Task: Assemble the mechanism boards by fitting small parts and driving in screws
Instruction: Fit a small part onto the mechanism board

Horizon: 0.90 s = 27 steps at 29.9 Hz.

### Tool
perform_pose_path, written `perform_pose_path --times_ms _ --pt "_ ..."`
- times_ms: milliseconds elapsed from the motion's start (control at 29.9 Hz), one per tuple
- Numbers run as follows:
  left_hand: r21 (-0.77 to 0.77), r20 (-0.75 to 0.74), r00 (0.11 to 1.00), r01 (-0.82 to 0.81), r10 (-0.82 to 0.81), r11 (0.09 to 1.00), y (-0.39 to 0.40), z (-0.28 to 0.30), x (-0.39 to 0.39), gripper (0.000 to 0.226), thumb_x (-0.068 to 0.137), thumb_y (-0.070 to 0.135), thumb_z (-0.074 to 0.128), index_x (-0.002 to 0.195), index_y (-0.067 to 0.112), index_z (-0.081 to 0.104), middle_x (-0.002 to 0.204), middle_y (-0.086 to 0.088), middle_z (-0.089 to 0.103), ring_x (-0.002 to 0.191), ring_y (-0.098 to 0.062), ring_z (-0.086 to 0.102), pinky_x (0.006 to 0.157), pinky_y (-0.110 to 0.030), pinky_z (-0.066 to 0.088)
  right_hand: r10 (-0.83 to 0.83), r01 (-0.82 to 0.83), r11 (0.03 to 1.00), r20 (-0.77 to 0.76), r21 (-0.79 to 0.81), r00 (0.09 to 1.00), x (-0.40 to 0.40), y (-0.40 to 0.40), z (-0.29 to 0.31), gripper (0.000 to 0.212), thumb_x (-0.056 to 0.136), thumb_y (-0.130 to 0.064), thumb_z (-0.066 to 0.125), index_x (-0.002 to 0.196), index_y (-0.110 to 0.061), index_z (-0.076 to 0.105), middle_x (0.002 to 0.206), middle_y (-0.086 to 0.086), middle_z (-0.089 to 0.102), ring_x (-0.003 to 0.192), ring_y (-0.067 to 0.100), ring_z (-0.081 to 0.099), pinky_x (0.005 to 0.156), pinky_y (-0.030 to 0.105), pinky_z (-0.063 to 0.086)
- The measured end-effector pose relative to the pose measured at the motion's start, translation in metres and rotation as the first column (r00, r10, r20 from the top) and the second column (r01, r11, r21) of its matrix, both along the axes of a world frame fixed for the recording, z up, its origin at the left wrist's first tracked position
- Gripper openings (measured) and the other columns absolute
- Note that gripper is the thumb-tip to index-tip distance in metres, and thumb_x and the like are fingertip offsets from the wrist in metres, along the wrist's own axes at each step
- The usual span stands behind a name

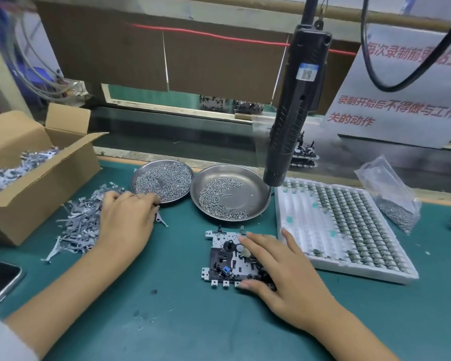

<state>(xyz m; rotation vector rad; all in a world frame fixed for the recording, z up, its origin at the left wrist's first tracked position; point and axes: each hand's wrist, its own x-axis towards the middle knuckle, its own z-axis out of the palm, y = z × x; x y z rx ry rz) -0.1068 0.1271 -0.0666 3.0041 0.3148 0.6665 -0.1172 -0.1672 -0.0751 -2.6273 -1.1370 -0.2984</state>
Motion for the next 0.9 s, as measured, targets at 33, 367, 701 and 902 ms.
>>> perform_pose_path --times_ms 33,367,701,902 --pt "-0.013 0.029 1.0 0.0 0.001 1.0 0.0 0.002 -0.001 0.01 0.088 0.018 0.061 0.09 0.02 0.07 0.082 0.0 0.073 0.081 -0.027 0.062 0.078 -0.037 0.022 -0.001 0.001 1.0 -0.006 0.013 1.0 0.001 0.0 0.001 0.063 0.092 -0.058 0.038 0.14 -0.018 0.046 0.137 -0.001 0.052 0.124 0.017 0.051 0.113 0.05 0.022" --pt "0.09 0.533 0.725 0.464 -0.437 0.881 -0.083 0.024 -0.028 0.008 0.083 0.018 0.065 0.082 0.017 0.073 0.079 0.008 0.071 0.069 -0.015 0.064 0.073 -0.034 0.033 0.063 0.116 0.763 -0.252 0.635 0.966 -0.001 0.028 0.015 0.025 0.093 -0.034 0.055 0.118 -0.034 0.059 0.106 -0.016 0.065 0.102 -0.001 0.059 0.088 0.011 0.041" --pt "-0.593 0.37 0.82 0.571 -0.437 0.567 -0.103 0.001 -0.034 0.012 0.075 0.043 0.065 0.076 0.032 0.07 0.077 0.025 0.065 0.077 0.004 0.053 0.082 -0.026 0.034 0.056 0.046 0.79 -0.146 0.611 0.988 0.013 0.012 0.004 0.018 0.078 -0.002 0.068 0.093 -0.009 0.075 0.091 -0.008 0.068 0.079 0.004 0.064 0.073 0.014 0.049" --pt "-0.721 0.228 0.832 0.493 -0.505 0.487 -0.089 0.001 -0.03 0.012 0.064 0.039 0.077 0.074 0.037 0.071 0.072 0.026 0.067 0.081 0.006 0.056 0.083 -0.025 0.036 0.07 0.097 0.84 -0.282 0.535 0.957 0.01 0.012 0.004 0.017 0.079 -0.007 0.07 0.094 -0.012 0.076 0.078 -0.023 0.06 0.082 0.005 0.057 0.074 0.008 0.043"
